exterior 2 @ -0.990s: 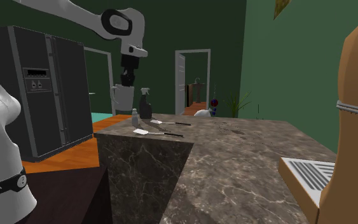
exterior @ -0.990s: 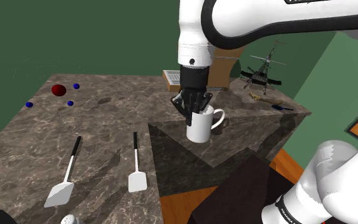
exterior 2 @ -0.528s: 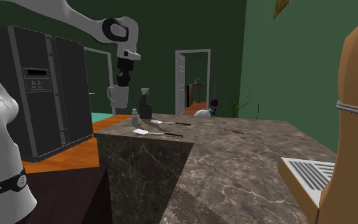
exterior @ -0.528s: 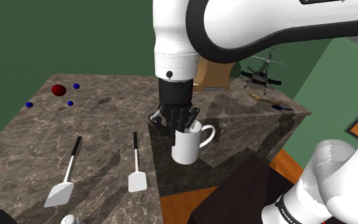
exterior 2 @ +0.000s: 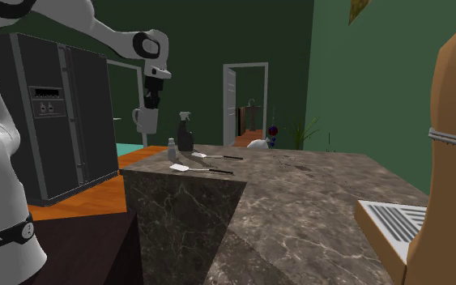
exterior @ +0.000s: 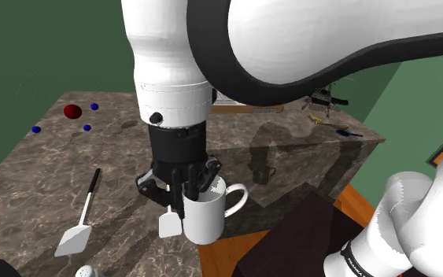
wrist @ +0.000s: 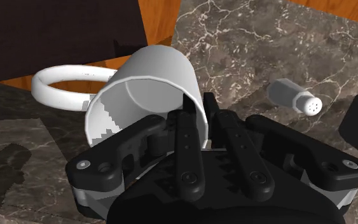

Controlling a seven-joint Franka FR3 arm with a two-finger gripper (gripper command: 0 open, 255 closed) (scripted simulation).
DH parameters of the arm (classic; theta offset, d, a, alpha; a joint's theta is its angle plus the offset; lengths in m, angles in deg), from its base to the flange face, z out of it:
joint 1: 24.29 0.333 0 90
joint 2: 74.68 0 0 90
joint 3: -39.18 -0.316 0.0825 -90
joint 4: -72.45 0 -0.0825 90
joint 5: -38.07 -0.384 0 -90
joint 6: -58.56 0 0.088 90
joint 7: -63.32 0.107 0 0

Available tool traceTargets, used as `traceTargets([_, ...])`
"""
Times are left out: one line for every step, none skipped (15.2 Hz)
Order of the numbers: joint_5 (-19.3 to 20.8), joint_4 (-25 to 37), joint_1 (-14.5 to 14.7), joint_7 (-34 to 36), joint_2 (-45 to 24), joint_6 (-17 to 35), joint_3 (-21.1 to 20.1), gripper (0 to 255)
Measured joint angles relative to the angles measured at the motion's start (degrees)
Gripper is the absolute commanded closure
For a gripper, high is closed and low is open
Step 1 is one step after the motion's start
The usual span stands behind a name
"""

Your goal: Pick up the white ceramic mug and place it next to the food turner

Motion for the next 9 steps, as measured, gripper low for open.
traceTargets([0.5,1.3,0.6,1.6,-1.4,0.2,-0.8,255])
traceTargets([0.9,2.6,1.3,3.1,-2.6,0.1,-1.5,255])
traceTargets([1.1,3.1,1.7,4.0,-3.3,0.4,-2.0,255])
traceTargets([1.3,3.1,1.9,4.4,-3.9,0.9,-2.2,255])
traceTargets([1.5,2.7,2.0,4.6,-4.3,1.7,-2.3,255])
traceTargets([1.7,2.5,2.1,4.8,-4.7,2.4,-2.4,255])
traceTargets([1.8,2.2,2.2,4.9,-5.0,3.0,-2.5,255])
traceTargets([1.8,1.6,2.2,4.8,-5.2,3.7,-2.5,255])
traceTargets([2.0,1.1,2.2,4.9,-5.5,4.5,-2.5,255])
